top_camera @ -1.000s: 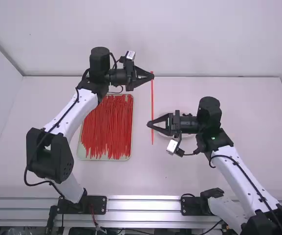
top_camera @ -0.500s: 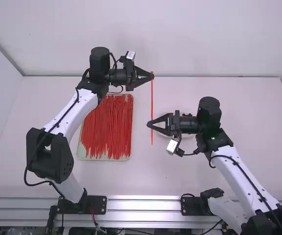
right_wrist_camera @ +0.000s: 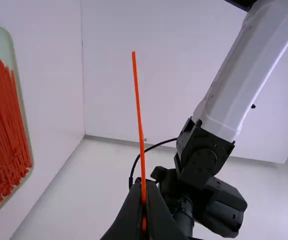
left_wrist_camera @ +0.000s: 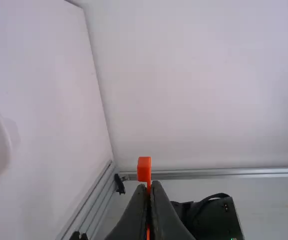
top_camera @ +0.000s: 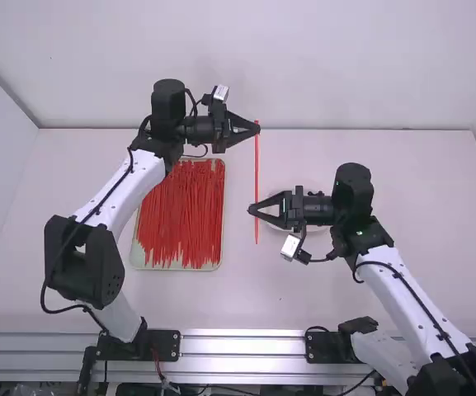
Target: Fasten the cable tie
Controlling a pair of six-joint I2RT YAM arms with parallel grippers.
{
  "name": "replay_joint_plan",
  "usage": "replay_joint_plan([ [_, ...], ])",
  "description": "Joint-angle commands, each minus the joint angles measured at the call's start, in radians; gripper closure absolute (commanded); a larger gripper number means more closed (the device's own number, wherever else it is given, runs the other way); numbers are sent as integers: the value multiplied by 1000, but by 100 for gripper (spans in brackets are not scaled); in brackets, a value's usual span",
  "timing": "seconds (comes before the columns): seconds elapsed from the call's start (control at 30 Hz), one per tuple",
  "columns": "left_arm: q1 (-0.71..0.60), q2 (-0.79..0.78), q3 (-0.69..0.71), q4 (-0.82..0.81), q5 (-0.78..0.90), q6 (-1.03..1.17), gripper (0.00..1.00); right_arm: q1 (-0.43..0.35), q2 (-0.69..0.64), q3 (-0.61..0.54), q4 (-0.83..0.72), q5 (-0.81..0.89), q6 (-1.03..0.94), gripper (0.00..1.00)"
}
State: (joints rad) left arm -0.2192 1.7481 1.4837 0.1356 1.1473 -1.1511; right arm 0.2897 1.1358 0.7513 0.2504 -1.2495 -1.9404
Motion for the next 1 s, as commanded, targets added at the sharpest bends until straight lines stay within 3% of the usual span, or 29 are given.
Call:
replay_joint_plan([
  [0.0, -3, -9, 7, 3, 17, 22, 98, -3, 3, 33, 4, -6, 4, 100],
  [0.3, -3, -9, 7, 2, 46, 45, 98, -17, 3, 33, 30, -8, 6, 96],
  [0.77, -3, -9, 3, -4, 45, 49, 98, -16, 3, 33, 37, -6, 6, 99],
  [0.87, -3, -9, 3, -5, 45, 48, 98, -16, 3, 33, 38, -6, 5, 86],
  [0.97, -3, -9, 3, -5, 47, 48, 98, -8, 3, 33, 37, -5, 2, 83],
])
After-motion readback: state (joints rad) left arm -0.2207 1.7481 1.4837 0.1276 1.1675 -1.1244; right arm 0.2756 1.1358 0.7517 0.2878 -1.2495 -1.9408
